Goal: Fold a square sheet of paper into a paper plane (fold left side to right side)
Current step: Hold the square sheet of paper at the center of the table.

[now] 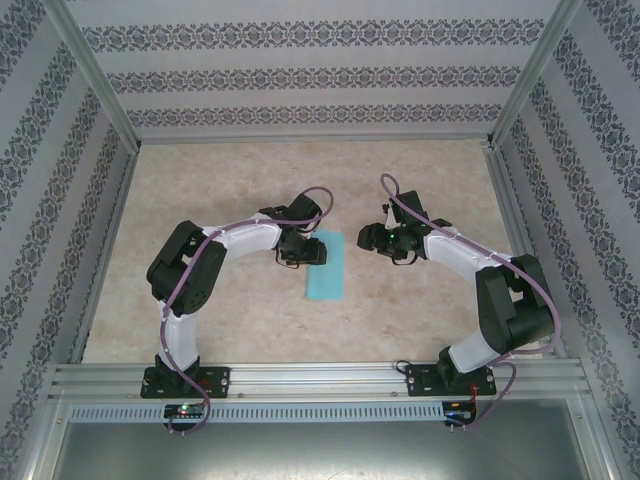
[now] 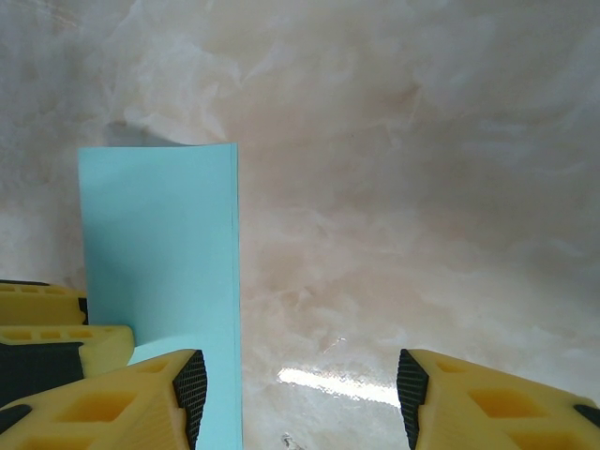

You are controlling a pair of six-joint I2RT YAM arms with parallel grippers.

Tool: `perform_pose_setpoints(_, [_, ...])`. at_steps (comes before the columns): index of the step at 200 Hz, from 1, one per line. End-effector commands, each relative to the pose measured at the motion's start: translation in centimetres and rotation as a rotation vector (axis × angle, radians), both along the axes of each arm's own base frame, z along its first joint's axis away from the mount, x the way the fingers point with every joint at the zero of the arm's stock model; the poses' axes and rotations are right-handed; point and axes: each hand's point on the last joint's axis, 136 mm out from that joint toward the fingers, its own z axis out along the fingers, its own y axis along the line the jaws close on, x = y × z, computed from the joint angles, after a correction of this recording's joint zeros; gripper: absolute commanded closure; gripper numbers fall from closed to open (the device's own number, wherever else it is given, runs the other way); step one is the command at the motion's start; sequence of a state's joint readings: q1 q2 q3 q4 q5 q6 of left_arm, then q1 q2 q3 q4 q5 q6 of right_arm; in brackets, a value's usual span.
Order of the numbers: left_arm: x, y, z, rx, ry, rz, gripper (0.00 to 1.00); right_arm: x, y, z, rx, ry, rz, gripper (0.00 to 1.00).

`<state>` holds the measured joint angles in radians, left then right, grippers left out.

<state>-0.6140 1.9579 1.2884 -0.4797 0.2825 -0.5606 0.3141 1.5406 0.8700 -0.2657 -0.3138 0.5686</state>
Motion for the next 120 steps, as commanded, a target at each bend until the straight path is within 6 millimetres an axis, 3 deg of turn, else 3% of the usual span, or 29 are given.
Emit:
perform_pose_setpoints(1, [-1.14, -0.21, -1.69, 0.044, 0.038, -0.041, 0.49, -0.12, 0.06, 0.18, -0.001, -0.011, 0.009, 0.41])
perform_pose_setpoints(120, [-0.9, -0.71, -1.87, 0.047, 0.046, -0.039, 0.48, -0.33, 0.43, 0.2, -0.001, -0.009, 0.018, 0.41])
